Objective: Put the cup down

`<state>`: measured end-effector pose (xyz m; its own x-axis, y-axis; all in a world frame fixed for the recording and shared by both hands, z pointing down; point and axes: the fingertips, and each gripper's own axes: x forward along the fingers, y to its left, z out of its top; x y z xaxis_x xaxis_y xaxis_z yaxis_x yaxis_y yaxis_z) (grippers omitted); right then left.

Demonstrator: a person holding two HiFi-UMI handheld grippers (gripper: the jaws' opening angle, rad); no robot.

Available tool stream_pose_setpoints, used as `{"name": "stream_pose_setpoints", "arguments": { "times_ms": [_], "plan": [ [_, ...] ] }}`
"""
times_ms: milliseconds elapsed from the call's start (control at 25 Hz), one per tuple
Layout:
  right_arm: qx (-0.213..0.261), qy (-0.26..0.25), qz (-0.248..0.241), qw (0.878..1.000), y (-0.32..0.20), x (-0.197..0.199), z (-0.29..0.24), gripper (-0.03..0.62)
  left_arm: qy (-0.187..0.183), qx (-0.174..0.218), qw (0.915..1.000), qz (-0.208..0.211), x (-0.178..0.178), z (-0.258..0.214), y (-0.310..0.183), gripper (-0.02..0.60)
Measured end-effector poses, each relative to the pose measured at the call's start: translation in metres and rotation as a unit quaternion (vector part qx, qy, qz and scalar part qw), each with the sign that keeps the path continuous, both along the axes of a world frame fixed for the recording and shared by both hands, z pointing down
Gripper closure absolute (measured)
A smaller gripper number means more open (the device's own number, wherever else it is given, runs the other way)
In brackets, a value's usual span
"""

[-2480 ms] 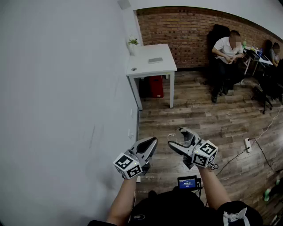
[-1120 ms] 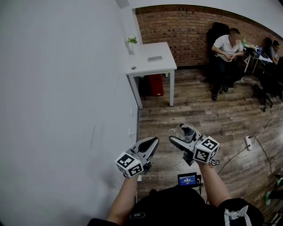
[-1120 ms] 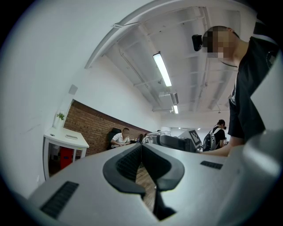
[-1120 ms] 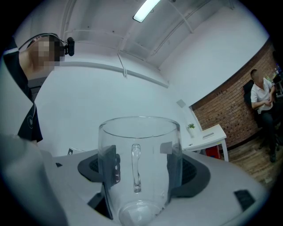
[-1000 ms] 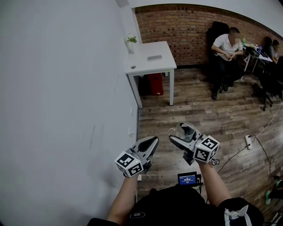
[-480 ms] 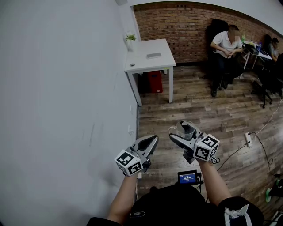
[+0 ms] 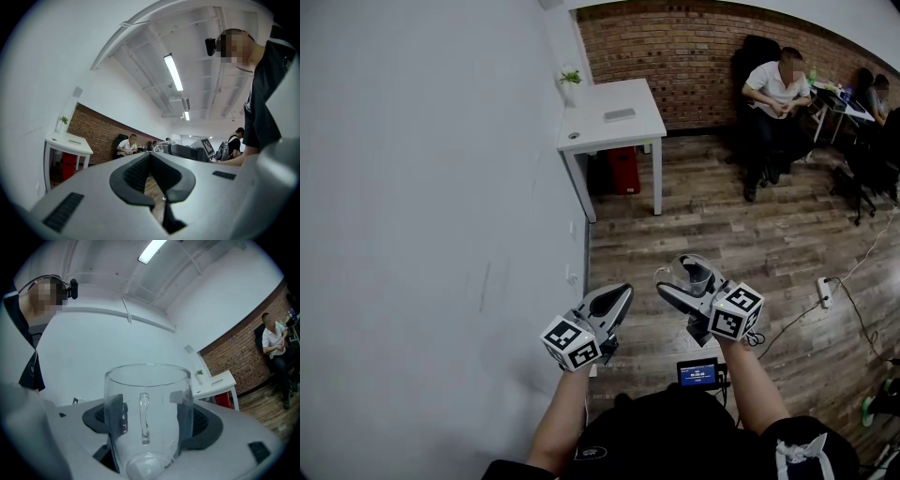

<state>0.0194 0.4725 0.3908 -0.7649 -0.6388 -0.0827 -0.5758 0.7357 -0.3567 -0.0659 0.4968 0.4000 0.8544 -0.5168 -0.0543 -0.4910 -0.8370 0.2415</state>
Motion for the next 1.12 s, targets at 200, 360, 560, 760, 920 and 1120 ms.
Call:
{"name": "stream_pose_setpoints", "arguments": {
  "times_ms": [200,360,560,760,920,1120],
  "plan": [
    [0.006,0.002,0.004,1.000,-0.008,0.007,0.019,0.183,0.001,0.003,1.0000,0.004,0.006,0.020,-0.009,0.574],
    [0.005,-0.004,0.006,1.000,-0.018,0.032,0.024,0.183,-0.006,0.004,1.0000,0.007,0.031,0.024,-0.015,0.574],
    [-0.016,-0.026,0.003,1.000,-0.033,0.090,0.009,0.183,-0.028,-0.005,0.9996,0.000,0.085,0.002,-0.022,0.574],
    [-0.027,-0.028,0.006,0.999,-0.063,0.098,0.019,0.183,-0.026,-0.016,0.9995,-0.004,0.087,0.010,-0.057,0.574],
    [-0.038,-0.023,0.013,0.999,-0.105,0.099,0.027,0.183,-0.053,-0.004,0.9985,0.010,0.093,0.018,-0.102,0.574],
    [-0.037,0.000,0.027,0.999,-0.189,0.093,0.035,0.183,-0.038,0.002,0.9985,0.039,0.094,0.027,-0.191,0.574]
  ]
}}
